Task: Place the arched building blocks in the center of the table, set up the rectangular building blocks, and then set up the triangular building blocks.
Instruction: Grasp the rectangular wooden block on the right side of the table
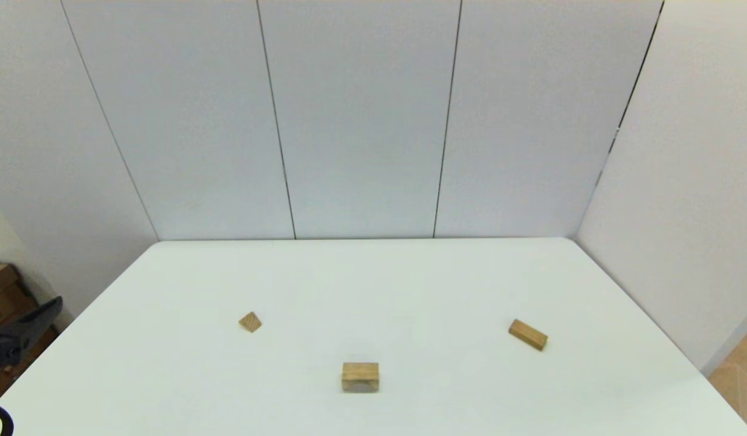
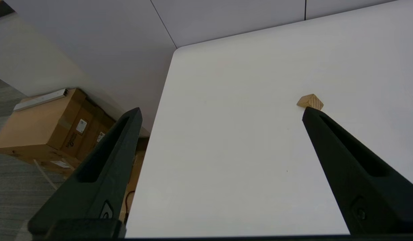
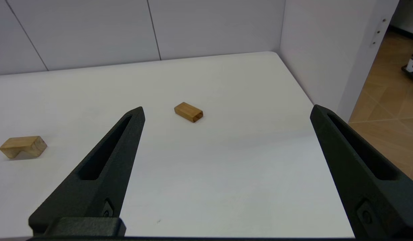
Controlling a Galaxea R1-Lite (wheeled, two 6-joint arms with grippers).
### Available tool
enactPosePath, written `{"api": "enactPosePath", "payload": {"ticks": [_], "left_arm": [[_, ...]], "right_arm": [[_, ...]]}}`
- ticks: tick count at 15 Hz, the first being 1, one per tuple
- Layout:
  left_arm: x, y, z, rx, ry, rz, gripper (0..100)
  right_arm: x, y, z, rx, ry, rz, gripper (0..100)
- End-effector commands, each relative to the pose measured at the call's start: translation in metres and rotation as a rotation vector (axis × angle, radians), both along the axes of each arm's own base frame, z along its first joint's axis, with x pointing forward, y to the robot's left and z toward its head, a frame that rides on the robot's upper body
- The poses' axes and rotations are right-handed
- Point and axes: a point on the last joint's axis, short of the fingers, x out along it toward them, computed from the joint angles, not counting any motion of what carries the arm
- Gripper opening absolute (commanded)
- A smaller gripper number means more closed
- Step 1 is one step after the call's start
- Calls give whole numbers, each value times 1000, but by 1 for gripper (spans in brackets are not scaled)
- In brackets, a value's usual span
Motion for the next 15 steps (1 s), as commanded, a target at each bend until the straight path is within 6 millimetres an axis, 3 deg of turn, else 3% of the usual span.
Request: {"api": "enactPosePath", "payload": {"ticks": [1,7,15], "left_arm": [[-18,1,-32,-21,-111,6,100],[-27,6,-37,-70,-191,83,100],[-60,4,-43,-93,-249,5,100]], "right_arm": [[0,0,0,0,-1,0,100],[0,0,0,0,-1,0,100],[0,0,0,0,-1,0,100]]}}
